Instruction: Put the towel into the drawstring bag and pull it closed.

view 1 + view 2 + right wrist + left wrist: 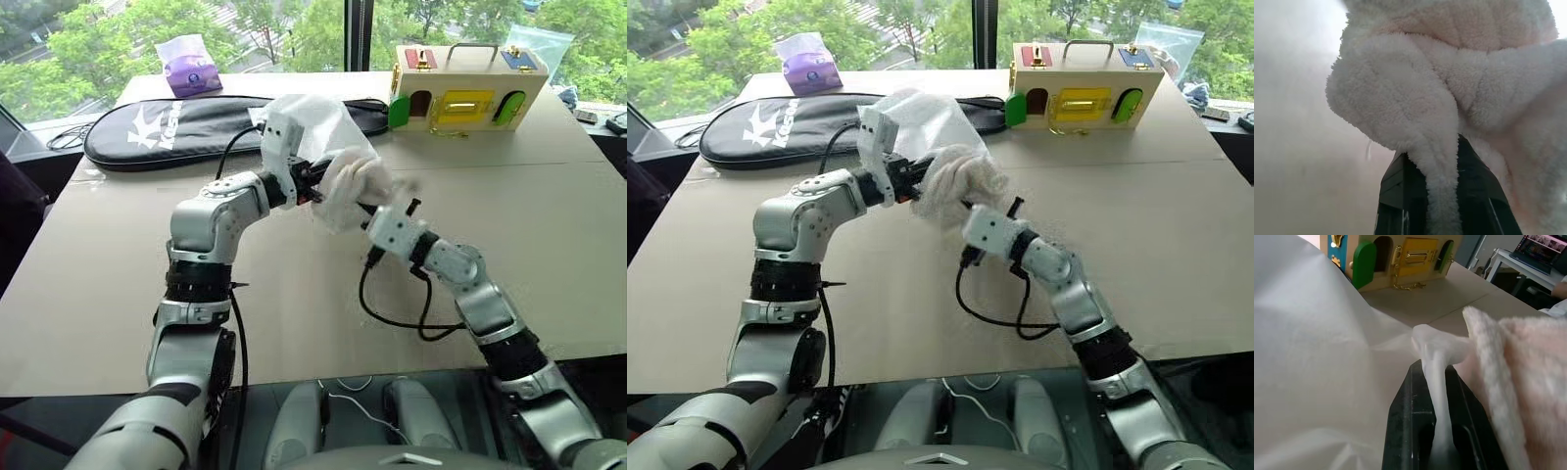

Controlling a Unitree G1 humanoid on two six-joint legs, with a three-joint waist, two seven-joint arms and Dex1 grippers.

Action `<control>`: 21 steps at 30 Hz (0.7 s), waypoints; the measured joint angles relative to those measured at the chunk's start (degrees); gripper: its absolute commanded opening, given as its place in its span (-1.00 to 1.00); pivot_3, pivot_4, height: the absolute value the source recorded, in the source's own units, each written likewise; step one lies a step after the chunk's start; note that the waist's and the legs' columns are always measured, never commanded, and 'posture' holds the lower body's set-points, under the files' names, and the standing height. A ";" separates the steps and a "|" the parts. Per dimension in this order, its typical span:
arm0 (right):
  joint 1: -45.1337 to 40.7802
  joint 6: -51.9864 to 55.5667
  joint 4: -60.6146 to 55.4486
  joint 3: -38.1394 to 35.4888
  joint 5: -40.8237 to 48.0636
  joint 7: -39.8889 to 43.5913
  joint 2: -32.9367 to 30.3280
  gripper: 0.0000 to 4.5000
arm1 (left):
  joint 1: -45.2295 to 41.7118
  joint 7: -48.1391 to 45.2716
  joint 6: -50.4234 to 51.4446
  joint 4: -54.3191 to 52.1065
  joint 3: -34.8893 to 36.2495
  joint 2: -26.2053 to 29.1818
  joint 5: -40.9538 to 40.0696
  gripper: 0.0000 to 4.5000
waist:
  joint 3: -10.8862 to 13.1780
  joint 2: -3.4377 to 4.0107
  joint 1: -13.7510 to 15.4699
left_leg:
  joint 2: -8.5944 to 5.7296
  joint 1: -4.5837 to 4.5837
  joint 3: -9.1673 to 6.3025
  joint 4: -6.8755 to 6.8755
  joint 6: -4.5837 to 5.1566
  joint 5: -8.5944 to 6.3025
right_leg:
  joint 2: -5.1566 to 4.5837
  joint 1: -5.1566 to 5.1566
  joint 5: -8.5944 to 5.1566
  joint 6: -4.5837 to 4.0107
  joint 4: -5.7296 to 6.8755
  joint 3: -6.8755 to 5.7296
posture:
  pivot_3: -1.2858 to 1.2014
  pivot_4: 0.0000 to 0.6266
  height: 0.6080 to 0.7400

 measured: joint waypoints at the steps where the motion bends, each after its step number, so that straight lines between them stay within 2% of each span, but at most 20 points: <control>1: -0.04 1.43 -0.31 -0.92 1.35 -0.53 0.74 -0.97 | 0.30 -0.35 0.12 -0.23 -0.40 0.16 -0.10 -1.00 | 0.00 0.00 0.19 | -0.02 0.01 0.02 0.01 0.01 0.00 | -0.02 0.01 0.00 0.00 0.00 0.01 | 0.03 -0.52 1.00; 7: -0.17 12.95 -3.12 -10.26 13.06 -3.95 6.58 -0.97 | 1.48 -2.01 0.16 -0.82 -1.12 2.78 -0.15 -1.00 | 0.00 0.00 0.61 | -0.07 0.02 -0.01 0.02 0.08 -0.05 | -0.10 0.09 0.00 0.00 -0.04 -0.03 | 0.03 -0.52 1.00; 10: 0.03 19.24 -5.79 -11.25 18.35 -3.38 7.36 -0.97 | 1.67 -3.12 0.23 -0.94 -1.30 2.70 -0.47 -1.00 | 0.01 0.02 0.43 | -0.07 0.05 -0.01 0.00 0.09 -0.05 | -0.05 0.09 0.00 0.00 -0.02 -0.04 | 0.03 -0.52 1.00; 14: 1.01 21.42 -7.96 -6.83 18.02 -1.63 4.28 -0.97 | 1.69 -3.07 1.36 -0.96 -0.95 1.78 -2.07 -1.00 | 0.01 0.03 0.23 | -0.11 0.08 0.01 0.00 0.24 -0.14 | 0.00 0.09 0.00 0.00 -0.02 -0.03 | 0.03 -0.52 1.00; 21: 0.81 19.99 -7.91 5.01 10.95 3.51 -3.77 -0.97 | 1.71 -0.52 6.68 -2.01 1.43 -0.10 -6.19 -1.00 | 0.01 0.02 0.17 | -0.13 0.09 0.01 0.02 0.24 -0.14 | 0.00 0.09 0.00 0.01 -0.01 -0.01 | 0.03 -0.52 1.00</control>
